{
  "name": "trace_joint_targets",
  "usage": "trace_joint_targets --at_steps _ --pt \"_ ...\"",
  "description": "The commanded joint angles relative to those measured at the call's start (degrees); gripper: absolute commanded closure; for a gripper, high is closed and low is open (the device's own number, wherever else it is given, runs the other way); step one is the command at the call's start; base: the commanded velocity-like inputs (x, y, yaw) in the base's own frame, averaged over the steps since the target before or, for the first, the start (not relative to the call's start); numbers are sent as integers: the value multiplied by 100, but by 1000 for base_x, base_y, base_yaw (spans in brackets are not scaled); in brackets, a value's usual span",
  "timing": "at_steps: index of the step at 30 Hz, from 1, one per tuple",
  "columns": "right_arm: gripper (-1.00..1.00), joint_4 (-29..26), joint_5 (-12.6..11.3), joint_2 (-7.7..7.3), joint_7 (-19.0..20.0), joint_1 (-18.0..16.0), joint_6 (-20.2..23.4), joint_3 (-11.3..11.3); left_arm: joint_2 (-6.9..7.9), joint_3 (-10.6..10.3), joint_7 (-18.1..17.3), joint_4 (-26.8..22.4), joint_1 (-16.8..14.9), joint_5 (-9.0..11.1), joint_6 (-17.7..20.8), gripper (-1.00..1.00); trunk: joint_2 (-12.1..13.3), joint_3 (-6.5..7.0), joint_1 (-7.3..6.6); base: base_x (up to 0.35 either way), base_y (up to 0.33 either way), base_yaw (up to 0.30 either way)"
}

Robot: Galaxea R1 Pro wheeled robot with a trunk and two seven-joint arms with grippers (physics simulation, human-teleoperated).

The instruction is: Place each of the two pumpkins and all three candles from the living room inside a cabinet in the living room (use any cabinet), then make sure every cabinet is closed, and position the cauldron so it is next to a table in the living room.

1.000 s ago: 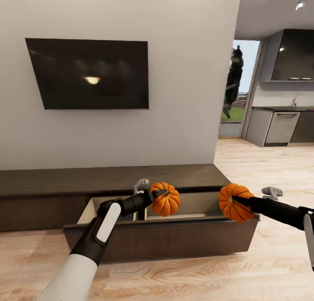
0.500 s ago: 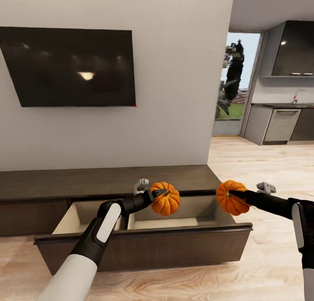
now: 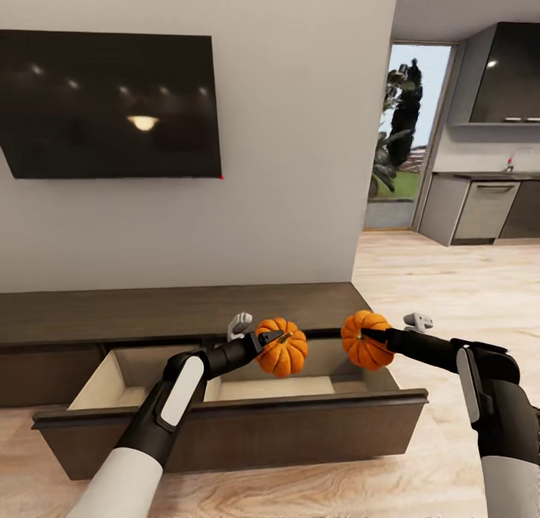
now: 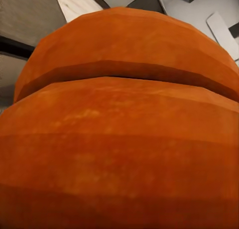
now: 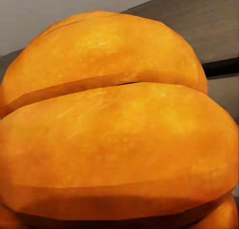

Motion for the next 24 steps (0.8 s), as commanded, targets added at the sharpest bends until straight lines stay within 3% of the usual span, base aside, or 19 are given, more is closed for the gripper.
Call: trace_joint_targets --at_steps 1,16,24 --pt "100 -2 12 6 34 -5 20 3 3 9 -10 -9 2 28 46 100 -3 -15 -1 5 -6 0" --pt "100 3 -6 16 52 2 36 32 46 8 -14 -27 -4 11 52 100 599 115 -331 1 -1 0" --pt "100 638 35 16 66 -47 58 58 112 7 66 338 -15 -71 -67 100 920 185 -506 0 0 0"
